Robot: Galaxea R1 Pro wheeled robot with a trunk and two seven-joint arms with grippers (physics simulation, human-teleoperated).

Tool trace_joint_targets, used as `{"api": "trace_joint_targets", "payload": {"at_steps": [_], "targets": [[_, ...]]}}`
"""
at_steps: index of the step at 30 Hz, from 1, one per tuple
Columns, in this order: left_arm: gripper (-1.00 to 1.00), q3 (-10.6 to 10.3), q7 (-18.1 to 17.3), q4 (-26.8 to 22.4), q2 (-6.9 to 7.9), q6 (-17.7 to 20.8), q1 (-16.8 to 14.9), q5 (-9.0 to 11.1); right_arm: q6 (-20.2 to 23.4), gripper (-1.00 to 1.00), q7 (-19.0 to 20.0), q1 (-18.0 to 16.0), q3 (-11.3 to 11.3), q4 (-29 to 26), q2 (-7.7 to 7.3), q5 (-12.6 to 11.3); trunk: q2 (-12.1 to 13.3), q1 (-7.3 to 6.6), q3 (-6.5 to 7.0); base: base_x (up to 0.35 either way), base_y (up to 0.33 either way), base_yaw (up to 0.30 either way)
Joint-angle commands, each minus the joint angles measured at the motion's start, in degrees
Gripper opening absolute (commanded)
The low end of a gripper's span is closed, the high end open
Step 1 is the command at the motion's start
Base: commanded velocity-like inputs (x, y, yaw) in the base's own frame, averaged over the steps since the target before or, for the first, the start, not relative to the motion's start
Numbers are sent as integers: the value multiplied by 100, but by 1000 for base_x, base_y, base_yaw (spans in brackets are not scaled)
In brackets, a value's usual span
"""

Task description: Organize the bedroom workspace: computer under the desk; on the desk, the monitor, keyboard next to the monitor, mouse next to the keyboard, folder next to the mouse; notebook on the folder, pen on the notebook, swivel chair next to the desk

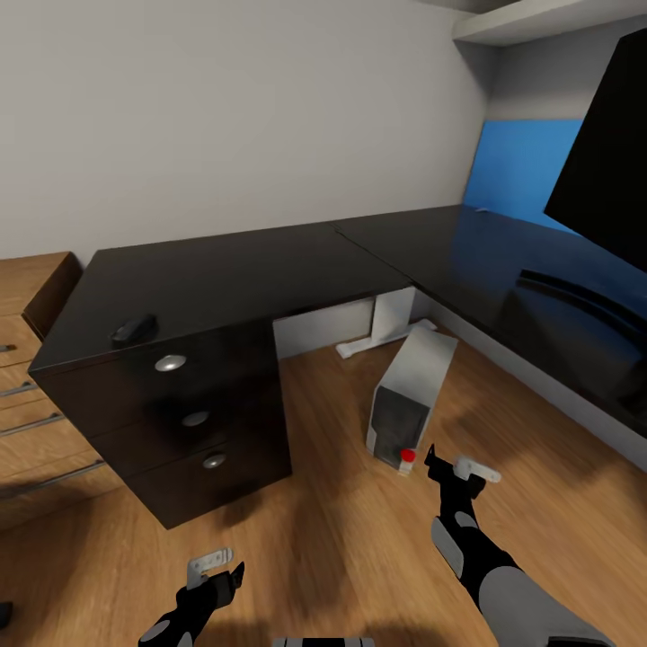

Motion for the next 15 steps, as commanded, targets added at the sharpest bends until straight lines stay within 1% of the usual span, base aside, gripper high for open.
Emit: {"api": "trace_joint_targets", "payload": {"at_steps": [1, 7, 15], "targets": [[100, 25, -38, 2, -5, 2, -4, 54, -27, 100, 17, -3, -22, 2, 4, -18, -2, 0, -4, 145, 0, 0], [100, 26, -34, 2, -5, 7, -3, 54, -63, 100, 44, -2, 7, -4, -3, -1, -2, 0, -4, 111, 0, 0], [100, 32, -30, 2, -4, 10, -2, 54, -87, 100, 45, -3, 5, -6, 14, 5, -2, 0, -4, 24, 0, 0]]}}
